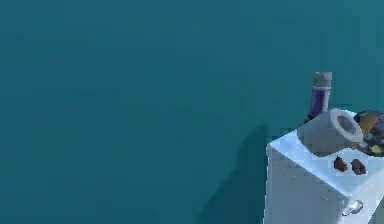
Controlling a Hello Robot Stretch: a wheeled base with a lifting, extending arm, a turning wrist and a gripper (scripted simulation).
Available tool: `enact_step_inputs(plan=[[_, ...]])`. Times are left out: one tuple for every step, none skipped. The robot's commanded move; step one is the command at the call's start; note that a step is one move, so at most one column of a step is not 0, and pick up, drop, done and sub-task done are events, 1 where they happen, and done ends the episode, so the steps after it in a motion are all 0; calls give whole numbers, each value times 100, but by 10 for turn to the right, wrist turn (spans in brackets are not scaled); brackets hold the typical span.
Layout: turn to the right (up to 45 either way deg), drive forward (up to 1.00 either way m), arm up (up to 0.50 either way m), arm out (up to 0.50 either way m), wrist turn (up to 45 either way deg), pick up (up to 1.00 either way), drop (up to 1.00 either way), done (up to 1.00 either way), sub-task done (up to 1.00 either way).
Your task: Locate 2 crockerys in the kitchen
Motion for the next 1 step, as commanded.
enact_step_inputs(plan=[[450, 0, 0, 0, 0, 0, 0, 0, 0]])
